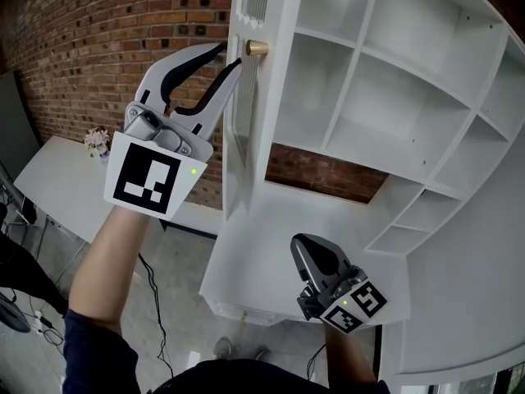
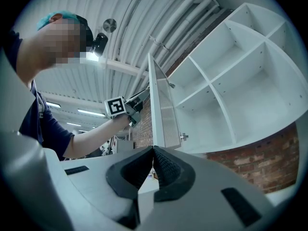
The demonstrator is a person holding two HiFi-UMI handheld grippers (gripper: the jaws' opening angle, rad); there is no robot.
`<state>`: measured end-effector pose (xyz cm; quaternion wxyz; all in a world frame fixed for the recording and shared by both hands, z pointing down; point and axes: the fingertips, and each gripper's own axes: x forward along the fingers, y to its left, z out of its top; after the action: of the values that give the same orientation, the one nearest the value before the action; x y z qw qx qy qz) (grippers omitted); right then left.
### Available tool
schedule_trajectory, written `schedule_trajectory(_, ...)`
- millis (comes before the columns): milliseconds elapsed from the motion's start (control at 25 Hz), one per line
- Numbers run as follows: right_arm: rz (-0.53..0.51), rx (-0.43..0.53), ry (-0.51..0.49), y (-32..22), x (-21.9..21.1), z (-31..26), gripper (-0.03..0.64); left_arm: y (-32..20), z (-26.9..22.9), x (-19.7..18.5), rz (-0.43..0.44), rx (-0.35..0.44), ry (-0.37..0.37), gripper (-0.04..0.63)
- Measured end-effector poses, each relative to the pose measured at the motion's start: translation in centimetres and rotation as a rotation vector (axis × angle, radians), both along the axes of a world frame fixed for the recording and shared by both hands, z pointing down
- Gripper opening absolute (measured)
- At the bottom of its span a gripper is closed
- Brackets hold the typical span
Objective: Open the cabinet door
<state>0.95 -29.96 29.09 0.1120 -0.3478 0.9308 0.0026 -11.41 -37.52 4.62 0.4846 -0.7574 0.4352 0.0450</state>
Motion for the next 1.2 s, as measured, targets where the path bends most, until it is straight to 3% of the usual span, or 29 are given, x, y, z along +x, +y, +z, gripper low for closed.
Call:
schedule_trajectory(320, -0.020, 0.007, 0.009, 0.4, -0.9, -0.5, 0.026, 2.1, 1.6, 0.1, 0.053, -0.052, 0.073, 0.080)
schedule_trajectory(800, -0.007, 0.029, 0.024, 2.0, -0.2, -1.0, 0.026, 6.5, 10.2, 1.6, 0.226, -0.305, 0.242, 0.008)
schedule_trajectory(1200, 0.014, 0.020, 0.032, 4.1, 2.1, -0.3, 0.025, 8.3, 18.9, 4.1, 0.338, -0.514, 0.299, 0.006)
